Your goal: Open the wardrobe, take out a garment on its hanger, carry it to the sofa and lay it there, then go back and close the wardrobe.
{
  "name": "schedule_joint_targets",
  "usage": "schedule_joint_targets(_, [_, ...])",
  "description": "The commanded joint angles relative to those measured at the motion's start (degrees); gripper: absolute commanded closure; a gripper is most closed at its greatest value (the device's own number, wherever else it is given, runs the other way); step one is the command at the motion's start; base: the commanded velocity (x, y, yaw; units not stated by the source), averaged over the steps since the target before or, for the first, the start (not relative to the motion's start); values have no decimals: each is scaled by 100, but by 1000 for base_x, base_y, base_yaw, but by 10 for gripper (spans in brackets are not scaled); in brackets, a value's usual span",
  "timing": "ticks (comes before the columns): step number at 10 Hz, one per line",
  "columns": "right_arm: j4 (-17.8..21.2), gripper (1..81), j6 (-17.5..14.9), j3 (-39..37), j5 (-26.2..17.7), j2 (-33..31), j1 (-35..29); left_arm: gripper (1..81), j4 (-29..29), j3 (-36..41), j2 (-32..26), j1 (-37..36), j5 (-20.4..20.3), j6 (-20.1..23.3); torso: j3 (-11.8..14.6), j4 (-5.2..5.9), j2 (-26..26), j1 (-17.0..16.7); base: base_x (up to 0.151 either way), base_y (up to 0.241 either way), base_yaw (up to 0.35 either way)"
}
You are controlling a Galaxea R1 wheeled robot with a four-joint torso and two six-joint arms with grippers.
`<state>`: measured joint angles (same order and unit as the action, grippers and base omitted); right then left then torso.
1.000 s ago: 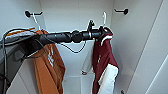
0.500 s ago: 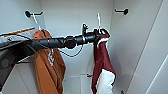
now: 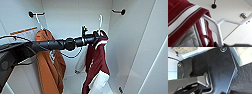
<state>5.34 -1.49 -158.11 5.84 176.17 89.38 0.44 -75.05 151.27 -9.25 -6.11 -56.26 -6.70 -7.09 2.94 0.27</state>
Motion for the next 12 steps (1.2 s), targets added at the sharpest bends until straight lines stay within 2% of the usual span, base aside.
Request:
schedule_joint_targets(1, [46, 10, -9, 36, -294, 26, -205, 811, 264, 7, 35, -1206, -549, 159, 0, 0, 2, 2, -92, 0, 0])
schedule_joint_targets(12, [37, 10, -18, 35, -303, 18, -196, 811, 273, 148, 351, -889, -602, 256, 0, 0, 0, 0, -112, 0, 0])
